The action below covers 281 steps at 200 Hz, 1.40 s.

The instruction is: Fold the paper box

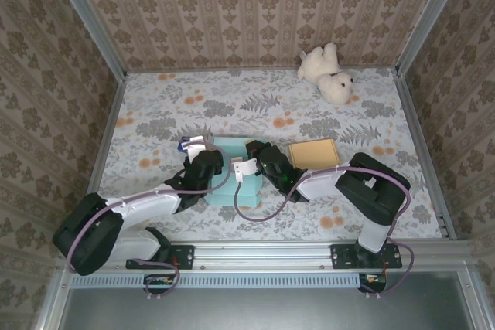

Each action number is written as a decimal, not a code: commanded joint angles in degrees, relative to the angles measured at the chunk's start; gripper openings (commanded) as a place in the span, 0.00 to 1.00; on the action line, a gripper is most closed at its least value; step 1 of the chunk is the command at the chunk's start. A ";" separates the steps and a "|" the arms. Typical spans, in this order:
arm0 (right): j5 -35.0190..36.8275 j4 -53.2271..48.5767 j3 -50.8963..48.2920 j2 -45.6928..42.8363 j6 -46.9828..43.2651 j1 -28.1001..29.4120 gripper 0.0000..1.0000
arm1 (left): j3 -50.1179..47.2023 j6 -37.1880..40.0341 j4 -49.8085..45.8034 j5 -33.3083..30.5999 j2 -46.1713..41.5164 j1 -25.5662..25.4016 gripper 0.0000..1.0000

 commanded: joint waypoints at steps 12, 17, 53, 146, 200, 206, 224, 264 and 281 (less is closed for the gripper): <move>3.09 -6.29 0.23 1.47 1.04 -0.85 0.00 | -0.92 8.25 0.07 4.97 -3.70 2.25 0.59; 3.03 -6.33 0.27 1.45 1.10 -0.84 0.00 | -1.22 9.18 0.39 6.71 -4.43 2.98 0.59; 3.02 -7.12 0.45 1.30 1.36 -0.87 0.00 | -7.52 11.80 3.86 17.11 -14.89 8.34 0.62; 2.83 -7.31 0.47 0.92 1.75 -0.87 0.00 | -10.69 16.14 14.23 24.94 -12.33 10.48 0.68; 2.76 -7.74 0.54 0.61 1.97 -0.89 0.00 | -6.82 15.94 24.18 23.41 3.28 10.40 0.60; 2.76 -7.74 0.62 0.70 1.91 -0.88 0.00 | -6.25 15.84 24.86 23.06 4.77 10.44 0.58; 2.79 -7.91 0.72 0.94 1.98 -0.81 0.00 | -4.80 15.50 26.16 21.43 8.45 10.40 0.51; 2.81 -8.01 0.77 1.01 1.89 -0.82 0.00 | -3.94 14.54 28.39 18.65 11.85 10.31 0.34; 2.89 -8.17 0.96 1.22 1.89 -0.80 0.00 | -3.88 14.28 28.68 18.15 11.99 10.28 0.30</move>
